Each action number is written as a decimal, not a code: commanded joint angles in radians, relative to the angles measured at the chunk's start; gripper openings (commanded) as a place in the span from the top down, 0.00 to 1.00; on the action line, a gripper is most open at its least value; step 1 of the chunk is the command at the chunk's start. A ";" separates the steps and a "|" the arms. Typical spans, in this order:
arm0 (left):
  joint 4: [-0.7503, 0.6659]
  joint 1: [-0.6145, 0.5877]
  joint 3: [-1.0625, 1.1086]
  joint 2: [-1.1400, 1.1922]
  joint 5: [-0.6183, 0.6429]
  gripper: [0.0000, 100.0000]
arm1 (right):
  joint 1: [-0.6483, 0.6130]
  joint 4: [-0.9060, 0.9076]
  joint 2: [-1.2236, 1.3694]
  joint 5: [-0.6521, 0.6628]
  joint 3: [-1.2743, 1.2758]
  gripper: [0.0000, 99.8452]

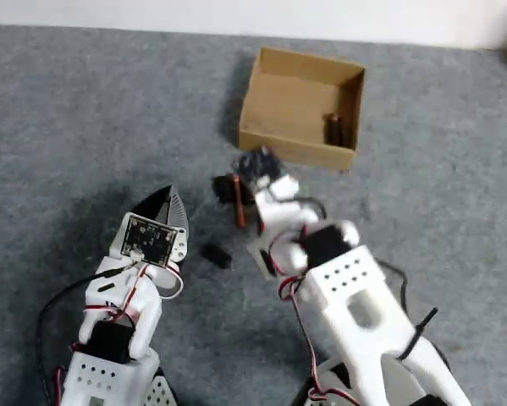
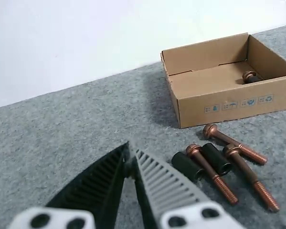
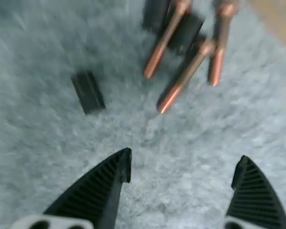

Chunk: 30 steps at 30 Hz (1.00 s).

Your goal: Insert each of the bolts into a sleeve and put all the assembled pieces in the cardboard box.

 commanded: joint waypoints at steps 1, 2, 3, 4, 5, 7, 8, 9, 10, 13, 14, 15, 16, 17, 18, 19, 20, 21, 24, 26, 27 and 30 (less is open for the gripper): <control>-0.025 0.018 0.021 0.001 0.002 0.99 | -0.010 -0.199 0.033 -0.109 0.077 0.69; -0.025 0.018 0.021 0.001 0.002 0.99 | -0.010 -0.232 0.056 -0.160 0.088 0.69; -0.025 0.018 0.021 0.001 0.002 0.99 | -0.010 -0.254 0.079 -0.198 0.091 0.69; -0.025 0.018 0.021 0.001 0.002 0.99 | -0.010 -0.263 0.101 -0.213 0.090 0.69; -0.025 0.018 0.021 0.001 0.002 0.99 | -0.010 -0.266 0.117 -0.210 0.090 0.69; -0.026 0.018 0.021 0.001 0.002 0.99 | -0.013 -0.269 0.147 -0.215 0.090 0.69; -0.028 0.018 0.021 0.001 0.002 0.99 | -0.015 -0.280 0.154 -0.218 0.090 0.69; -0.028 0.018 0.021 0.001 0.002 0.99 | -0.016 -0.297 0.156 -0.218 0.090 0.69; -0.028 0.018 0.021 0.001 0.002 0.99 | -0.016 -0.311 0.156 -0.218 0.091 0.69; -0.028 0.018 0.021 0.001 0.002 0.99 | -0.019 -0.331 0.156 -0.219 0.090 0.69; -0.028 0.018 0.021 0.001 0.002 0.99 | -0.030 -0.332 0.156 -0.219 0.087 0.69; -0.029 0.018 0.021 0.001 0.002 0.99 | -0.047 -0.332 0.156 -0.219 0.070 0.69; -0.029 0.018 0.021 0.001 0.002 0.99 | -0.067 -0.332 0.163 -0.212 0.053 0.69; -0.029 0.018 0.021 0.001 0.002 0.99 | -0.090 -0.331 0.165 -0.209 0.041 0.69; -0.029 0.013 0.019 -0.002 0.003 0.99 | -0.114 -0.331 0.165 -0.189 0.033 0.69; -0.026 0.007 0.018 -0.008 0.003 0.99 | -0.140 -0.331 0.165 -0.141 0.028 0.69; -0.026 -0.005 0.012 -0.008 0.005 0.99 | -0.168 -0.331 0.166 -0.081 0.027 0.69; -0.026 -0.028 0.010 -0.008 0.015 0.99 | -0.191 -0.331 0.166 -0.023 0.024 0.69; -0.028 -0.107 -0.001 -0.010 0.098 0.99 | -0.231 -0.329 0.166 0.037 0.022 0.69; -0.028 -0.154 -0.021 -0.001 0.103 0.99 | -0.248 -0.331 0.166 0.043 0.021 0.69; -0.028 -0.174 -0.027 -0.001 0.103 0.99 | -0.257 -0.331 0.166 0.043 0.021 0.69; -0.028 -0.214 -0.035 -0.005 0.138 0.99 | -0.305 -0.354 0.168 0.044 0.027 0.69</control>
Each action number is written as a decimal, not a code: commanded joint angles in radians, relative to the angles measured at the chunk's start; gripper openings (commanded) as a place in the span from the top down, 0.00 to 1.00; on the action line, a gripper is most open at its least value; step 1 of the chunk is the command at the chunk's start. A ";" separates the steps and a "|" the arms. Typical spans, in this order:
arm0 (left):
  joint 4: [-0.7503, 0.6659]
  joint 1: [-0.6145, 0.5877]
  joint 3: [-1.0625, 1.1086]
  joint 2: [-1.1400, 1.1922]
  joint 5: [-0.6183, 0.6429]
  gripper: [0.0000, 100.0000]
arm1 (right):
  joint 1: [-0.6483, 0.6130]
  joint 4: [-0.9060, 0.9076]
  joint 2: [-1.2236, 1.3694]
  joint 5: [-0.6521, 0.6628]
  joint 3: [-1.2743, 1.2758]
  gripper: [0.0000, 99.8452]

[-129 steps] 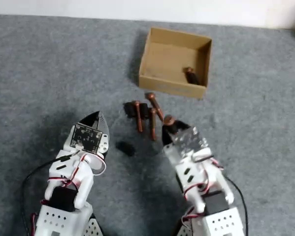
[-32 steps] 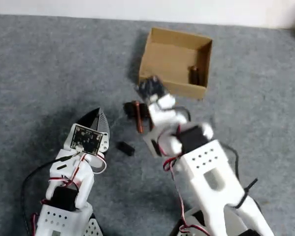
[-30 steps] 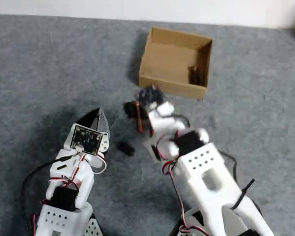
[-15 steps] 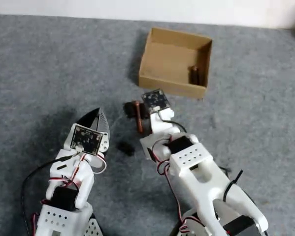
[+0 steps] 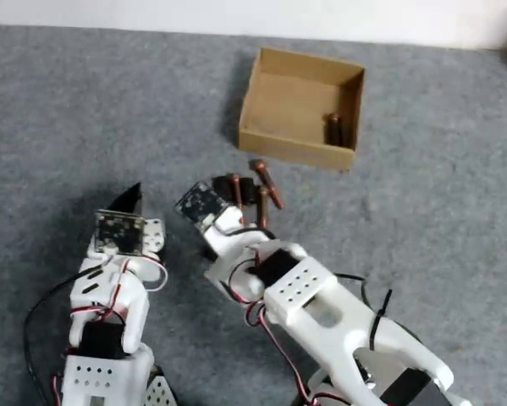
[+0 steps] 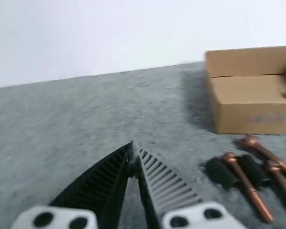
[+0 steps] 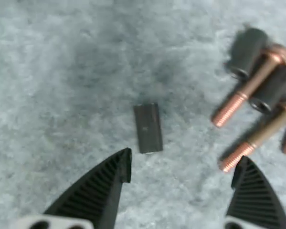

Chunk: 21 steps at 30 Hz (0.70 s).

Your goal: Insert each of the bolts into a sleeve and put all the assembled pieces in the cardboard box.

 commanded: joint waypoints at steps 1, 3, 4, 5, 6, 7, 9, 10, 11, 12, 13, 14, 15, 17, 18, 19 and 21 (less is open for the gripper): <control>-0.018 -0.054 -0.039 -0.001 0.044 0.99 | -0.064 -0.068 -0.001 0.017 -0.035 0.69; -0.018 -0.074 -0.048 -0.001 0.048 0.99 | -0.082 -0.125 0.004 0.017 -0.022 0.69; -0.018 -0.082 -0.050 -0.001 0.048 0.99 | -0.084 -0.140 0.016 0.017 -0.008 0.69; -0.018 -0.084 -0.051 -0.001 0.048 0.99 | -0.084 -0.150 0.036 0.017 0.005 0.69; -0.018 -0.084 -0.051 -0.001 0.048 0.99 | -0.084 -0.162 0.062 0.017 0.015 0.69; -0.018 -0.084 -0.051 -0.001 0.048 0.99 | -0.084 -0.176 0.093 0.017 0.019 0.69; -0.018 -0.082 -0.050 -0.001 0.048 0.99 | -0.084 -0.189 0.165 0.017 0.018 0.69; -0.018 -0.082 -0.050 -0.001 0.048 0.99 | -0.084 -0.193 0.199 0.017 0.016 0.69; -0.018 -0.082 -0.050 -0.001 0.048 0.99 | -0.085 -0.194 0.229 0.017 0.002 0.69; -0.018 -0.082 -0.050 -0.001 0.048 0.99 | -0.085 -0.196 0.260 0.015 -0.018 0.69; -0.018 -0.082 -0.050 -0.001 0.048 0.99 | -0.085 -0.196 0.286 0.015 -0.036 0.69; -0.018 -0.082 -0.048 -0.001 0.048 0.99 | -0.084 -0.196 0.311 0.015 -0.051 0.69; -0.018 -0.081 -0.048 -0.001 0.048 0.99 | -0.082 -0.196 0.331 0.015 -0.064 0.69; -0.017 -0.081 -0.048 -0.001 0.048 0.99 | -0.082 -0.196 0.364 0.015 -0.079 0.69; -0.017 -0.081 -0.048 -0.001 0.048 0.99 | -0.082 -0.196 0.377 0.015 -0.082 0.69; -0.017 -0.073 -0.048 -0.001 0.048 0.99 | -0.082 -0.196 0.384 0.014 -0.084 0.69; -0.017 -0.061 -0.047 -0.001 0.046 0.99 | -0.077 -0.194 0.387 0.014 -0.084 0.72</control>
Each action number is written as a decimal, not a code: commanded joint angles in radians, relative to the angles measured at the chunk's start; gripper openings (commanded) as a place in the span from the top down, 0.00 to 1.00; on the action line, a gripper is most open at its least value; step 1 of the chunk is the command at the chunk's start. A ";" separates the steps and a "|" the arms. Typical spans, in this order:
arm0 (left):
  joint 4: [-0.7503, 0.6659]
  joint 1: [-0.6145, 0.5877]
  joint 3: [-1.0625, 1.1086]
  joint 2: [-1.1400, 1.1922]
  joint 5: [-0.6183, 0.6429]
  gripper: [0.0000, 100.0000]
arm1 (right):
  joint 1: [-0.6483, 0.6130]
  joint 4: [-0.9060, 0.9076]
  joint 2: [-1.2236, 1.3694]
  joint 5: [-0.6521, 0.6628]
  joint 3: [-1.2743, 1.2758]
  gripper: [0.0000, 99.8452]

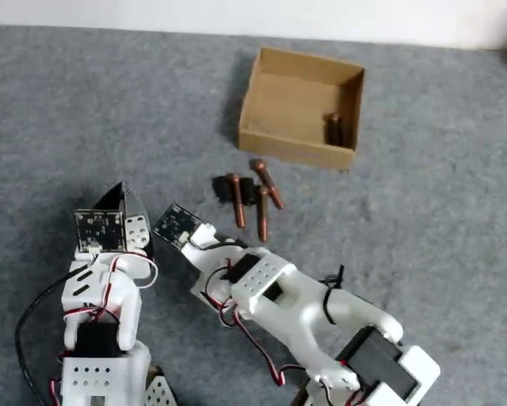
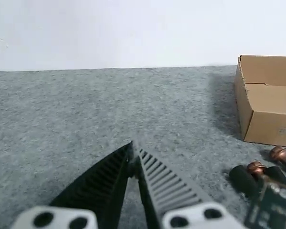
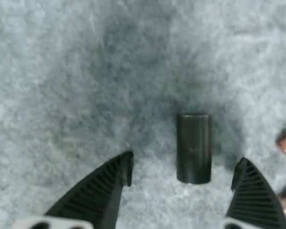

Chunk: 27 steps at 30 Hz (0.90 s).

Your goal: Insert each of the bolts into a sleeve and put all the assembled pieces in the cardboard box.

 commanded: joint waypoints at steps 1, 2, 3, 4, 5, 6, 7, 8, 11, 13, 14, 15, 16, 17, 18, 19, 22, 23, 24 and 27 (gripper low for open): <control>-0.017 0.013 -0.045 -0.001 0.006 0.99 | 0.005 -0.019 0.019 0.009 -0.028 0.76; -0.017 0.013 -0.045 -0.001 0.006 0.99 | 0.015 -0.019 0.019 0.009 -0.028 0.82; -0.017 0.013 -0.045 -0.001 0.006 0.99 | 0.025 -0.021 0.019 0.008 -0.028 0.89; -0.017 0.013 -0.045 -0.001 0.006 0.99 | 0.039 -0.022 0.019 0.005 -0.028 0.96; -0.017 0.013 -0.045 -0.001 0.006 0.99 | 0.054 -0.022 0.022 0.003 -0.028 1.00; -0.017 0.013 -0.045 -0.001 0.006 0.99 | 0.070 -0.022 0.024 0.003 -0.028 0.98; -0.017 0.013 -0.045 -0.001 0.006 0.99 | 0.081 -0.022 0.025 0.003 -0.025 0.98; -0.017 0.013 -0.045 -0.001 0.006 0.99 | 0.088 -0.022 0.024 0.003 -0.024 0.99; -0.017 0.013 -0.042 -0.001 0.006 0.99 | 0.110 -0.019 0.016 0.003 -0.022 0.99; -0.017 0.013 -0.042 -0.001 0.006 0.99 | 0.113 -0.019 -0.004 0.003 -0.022 0.99; -0.017 0.013 -0.041 -0.001 0.006 0.99 | 0.113 -0.019 -0.035 0.003 -0.022 0.99; -0.017 0.015 -0.041 -0.001 0.008 0.99 | 0.113 -0.016 -0.076 0.003 -0.016 0.99; -0.017 0.018 -0.039 -0.001 0.008 0.99 | 0.113 0.004 -0.130 0.003 0.002 0.99; -0.017 0.035 -0.039 0.001 0.006 0.99 | 0.114 0.035 -0.194 0.003 0.022 0.99; -0.017 0.056 -0.035 0.001 0.005 0.99 | 0.114 0.061 -0.268 0.006 0.042 0.99; -0.020 0.082 -0.027 0.001 0.003 0.99 | 0.116 0.087 -0.352 0.008 0.065 0.99; -0.021 0.151 -0.018 0.001 -0.055 0.99 | 0.162 0.188 -0.611 0.009 0.136 0.99; -0.021 0.173 -0.018 0.001 -0.071 0.99 | 0.191 0.222 -0.700 0.011 0.160 0.99; -0.018 0.189 -0.018 0.002 -0.080 0.99 | 0.226 0.251 -0.779 0.011 0.179 0.99; -0.018 0.208 -0.018 0.002 -0.078 0.98 | 0.332 0.340 -0.992 0.012 0.246 0.99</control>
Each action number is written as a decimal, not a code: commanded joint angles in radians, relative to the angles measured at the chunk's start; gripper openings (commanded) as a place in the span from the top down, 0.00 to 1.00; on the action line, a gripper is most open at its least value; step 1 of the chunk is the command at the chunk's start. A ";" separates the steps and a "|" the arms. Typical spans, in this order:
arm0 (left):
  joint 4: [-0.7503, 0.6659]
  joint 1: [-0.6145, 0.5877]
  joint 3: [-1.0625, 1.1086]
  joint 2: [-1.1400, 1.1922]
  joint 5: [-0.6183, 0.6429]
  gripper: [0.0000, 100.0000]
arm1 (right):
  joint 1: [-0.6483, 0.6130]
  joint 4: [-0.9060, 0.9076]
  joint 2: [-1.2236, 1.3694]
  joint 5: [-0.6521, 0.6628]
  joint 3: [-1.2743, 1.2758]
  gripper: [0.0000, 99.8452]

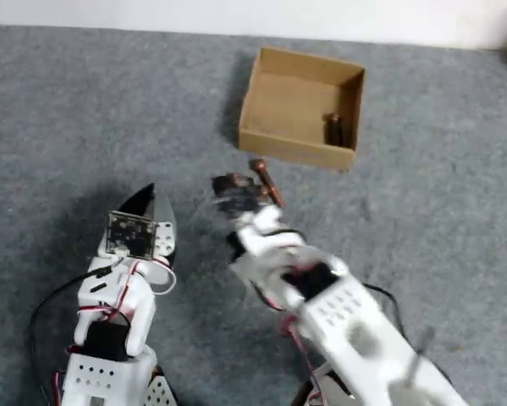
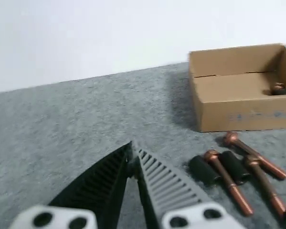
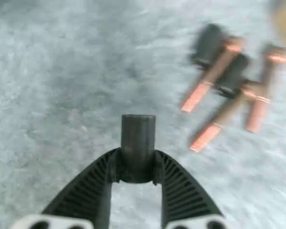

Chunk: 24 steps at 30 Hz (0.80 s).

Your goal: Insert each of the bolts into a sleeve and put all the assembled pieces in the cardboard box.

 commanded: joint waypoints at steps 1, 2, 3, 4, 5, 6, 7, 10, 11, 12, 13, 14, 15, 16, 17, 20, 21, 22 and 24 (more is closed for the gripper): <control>-0.018 0.033 -0.016 0.002 -0.006 0.97 | 0.128 0.101 -0.294 0.012 0.065 0.99; -0.018 0.035 -0.016 0.005 -0.005 0.97 | 0.151 0.120 -0.351 0.021 0.096 0.99; -0.018 0.042 -0.018 0.019 -0.005 0.97 | 0.166 0.137 -0.400 0.041 0.130 0.99; -0.021 0.054 -0.025 0.044 -0.008 0.97 | 0.179 0.151 -0.443 0.061 0.162 0.99; -0.023 0.070 -0.030 0.079 -0.009 0.97 | 0.188 0.162 -0.484 0.075 0.191 0.99; -0.031 0.085 -0.047 0.122 -0.011 0.97 | 0.196 0.174 -0.522 0.084 0.219 0.99; -0.049 0.096 -0.070 0.177 -0.011 0.97 | 0.209 0.185 -0.561 0.086 0.245 0.99; -0.109 0.108 -0.166 0.409 -0.032 0.96 | 0.257 0.189 -0.657 0.084 0.309 0.99; -0.126 0.111 -0.208 0.507 -0.044 0.96 | 0.268 0.189 -0.688 0.083 0.325 0.99; -0.143 0.120 -0.254 0.615 -0.051 0.96 | 0.272 0.189 -0.716 0.083 0.337 0.99; -0.161 0.134 -0.308 0.731 -0.051 0.96 | 0.274 0.189 -0.745 0.081 0.349 0.99; -0.180 0.156 -0.360 0.849 -0.051 0.96 | 0.274 0.189 -0.768 0.081 0.363 0.99; -0.196 0.182 -0.415 0.972 -0.049 0.96 | 0.269 0.189 -0.789 0.081 0.381 0.99; -0.215 0.211 -0.472 1.092 -0.048 0.96 | 0.269 0.189 -0.812 0.081 0.400 0.99; -0.236 0.234 -0.527 1.205 -0.040 0.96 | 0.269 0.189 -0.832 0.081 0.414 0.99; -0.252 0.278 -0.688 1.463 0.144 0.96 | 0.271 0.191 -0.874 0.081 0.430 0.99; -0.239 0.280 -0.743 1.512 0.233 0.96 | 0.274 0.193 -0.883 0.081 0.433 0.99; -0.209 0.280 -0.783 1.547 0.311 0.94 | 0.274 0.193 -0.891 0.081 0.437 0.99; -0.129 0.274 -0.840 1.583 0.416 0.88 | 0.274 0.193 -0.897 0.081 0.440 0.99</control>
